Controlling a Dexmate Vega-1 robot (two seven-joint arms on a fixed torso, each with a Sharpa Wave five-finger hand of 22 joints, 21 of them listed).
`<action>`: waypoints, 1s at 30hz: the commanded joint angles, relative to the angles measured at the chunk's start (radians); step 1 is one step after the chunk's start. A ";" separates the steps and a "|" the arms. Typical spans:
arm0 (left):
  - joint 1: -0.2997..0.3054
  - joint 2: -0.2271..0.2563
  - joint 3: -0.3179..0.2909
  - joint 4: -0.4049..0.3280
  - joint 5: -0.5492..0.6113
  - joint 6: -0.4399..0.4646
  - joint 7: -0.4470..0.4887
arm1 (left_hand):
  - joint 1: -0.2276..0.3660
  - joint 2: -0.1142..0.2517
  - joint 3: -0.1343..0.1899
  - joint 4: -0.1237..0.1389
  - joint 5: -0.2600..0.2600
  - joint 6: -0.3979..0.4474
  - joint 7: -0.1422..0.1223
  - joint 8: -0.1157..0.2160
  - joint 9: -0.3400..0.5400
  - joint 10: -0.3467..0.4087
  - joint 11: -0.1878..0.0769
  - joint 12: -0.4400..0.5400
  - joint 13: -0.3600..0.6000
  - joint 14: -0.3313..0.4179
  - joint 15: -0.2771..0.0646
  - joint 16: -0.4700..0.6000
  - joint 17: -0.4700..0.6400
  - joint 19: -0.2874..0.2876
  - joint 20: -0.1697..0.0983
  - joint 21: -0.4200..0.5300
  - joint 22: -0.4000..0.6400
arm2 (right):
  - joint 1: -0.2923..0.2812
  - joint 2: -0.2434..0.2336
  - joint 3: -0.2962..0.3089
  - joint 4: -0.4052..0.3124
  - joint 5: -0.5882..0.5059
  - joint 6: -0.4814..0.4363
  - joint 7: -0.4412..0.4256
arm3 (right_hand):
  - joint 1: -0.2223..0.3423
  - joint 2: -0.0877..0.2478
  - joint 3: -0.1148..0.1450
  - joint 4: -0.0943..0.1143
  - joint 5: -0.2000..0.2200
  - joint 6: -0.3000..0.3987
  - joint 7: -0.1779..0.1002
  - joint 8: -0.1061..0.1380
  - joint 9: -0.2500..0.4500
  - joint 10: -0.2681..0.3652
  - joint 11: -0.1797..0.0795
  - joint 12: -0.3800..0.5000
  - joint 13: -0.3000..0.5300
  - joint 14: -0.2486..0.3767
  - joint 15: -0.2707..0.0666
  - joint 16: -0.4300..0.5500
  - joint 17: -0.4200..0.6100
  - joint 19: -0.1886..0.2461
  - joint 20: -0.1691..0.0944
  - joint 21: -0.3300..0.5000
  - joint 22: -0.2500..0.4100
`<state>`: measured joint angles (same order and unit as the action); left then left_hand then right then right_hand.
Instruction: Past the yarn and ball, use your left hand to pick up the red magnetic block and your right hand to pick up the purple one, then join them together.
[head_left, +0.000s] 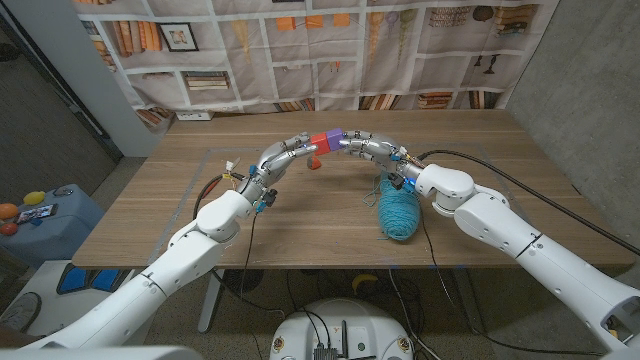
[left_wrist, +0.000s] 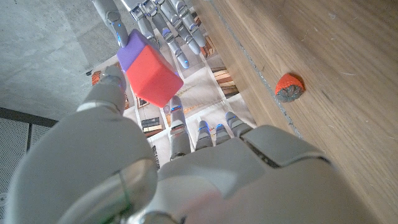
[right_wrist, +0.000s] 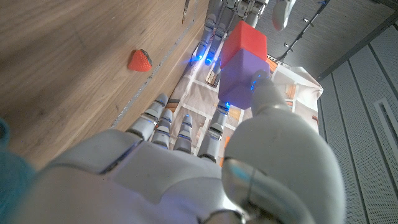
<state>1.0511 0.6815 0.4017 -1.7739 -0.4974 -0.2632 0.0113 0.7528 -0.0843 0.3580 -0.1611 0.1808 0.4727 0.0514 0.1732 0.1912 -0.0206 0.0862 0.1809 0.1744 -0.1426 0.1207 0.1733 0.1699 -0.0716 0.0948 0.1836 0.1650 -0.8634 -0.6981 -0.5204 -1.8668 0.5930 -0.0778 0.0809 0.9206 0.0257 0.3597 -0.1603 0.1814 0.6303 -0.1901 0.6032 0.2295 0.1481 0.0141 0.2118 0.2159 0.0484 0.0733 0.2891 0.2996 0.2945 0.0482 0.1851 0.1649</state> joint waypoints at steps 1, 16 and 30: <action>0.006 0.043 -0.034 -0.006 0.002 -0.009 -0.015 | -0.006 -0.016 -0.009 0.002 -0.004 -0.063 0.014 -0.005 0.000 -0.033 0.014 -0.002 0.003 -0.028 0.009 0.000 0.004 -0.019 0.012 -0.003 0.006 | -0.003 -0.012 0.002 -0.017 -0.006 -0.007 -0.006 | 0.012 0.000 -0.002 -0.001 0.007 0.037 -0.028 0.010 0.004 0.008 -0.005 0.005 0.004 0.000 -0.001 0.002 0.005 0.010 0.000 0.003 0.003; 0.006 0.082 -0.058 0.008 -0.059 -0.019 -0.099 | -0.045 -0.018 -0.014 0.011 -0.006 -0.214 0.041 -0.002 -0.006 -0.152 0.066 -0.005 0.003 -0.132 0.079 -0.004 0.003 -0.102 0.058 -0.009 0.006 | 0.013 -0.042 0.000 -0.055 -0.057 -0.040 -0.026 | 0.011 0.001 -0.006 0.000 0.007 0.040 -0.028 0.011 0.003 0.010 -0.004 0.005 0.005 -0.003 -0.002 0.000 0.006 0.014 0.000 0.005 0.003; 0.030 0.084 -0.079 0.004 -0.076 -0.018 -0.078 | -0.092 -0.003 -0.022 0.031 -0.006 -0.261 0.033 -0.001 -0.008 -0.159 0.072 0.005 0.003 -0.144 0.072 0.002 0.003 -0.138 0.037 -0.008 0.007 | 0.038 -0.074 -0.010 -0.101 -0.140 -0.095 -0.059 | 0.014 0.004 -0.007 0.000 0.007 0.051 -0.028 0.015 0.002 0.014 -0.008 0.006 0.005 0.002 -0.003 0.002 0.007 0.018 -0.004 0.006 0.003</action>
<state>1.0666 0.7580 0.3371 -1.7660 -0.5600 -0.2905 -0.0766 0.6801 -0.0931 0.3376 -0.1407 0.1738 0.2173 0.0789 0.1732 0.1813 -0.1703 0.1538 0.1772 0.1744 -0.1714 0.1931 0.1733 0.1697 -0.1696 0.1430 0.1776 0.1702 -0.8464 -0.7465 -0.5201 -1.9317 0.5167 -0.1289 0.0452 0.9230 0.0280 0.3530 -0.1615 0.1815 0.6360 -0.1843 0.6041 0.2298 0.1536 0.0087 0.2118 0.2159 0.0484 0.0732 0.2892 0.3043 0.3017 0.0410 0.1851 0.1649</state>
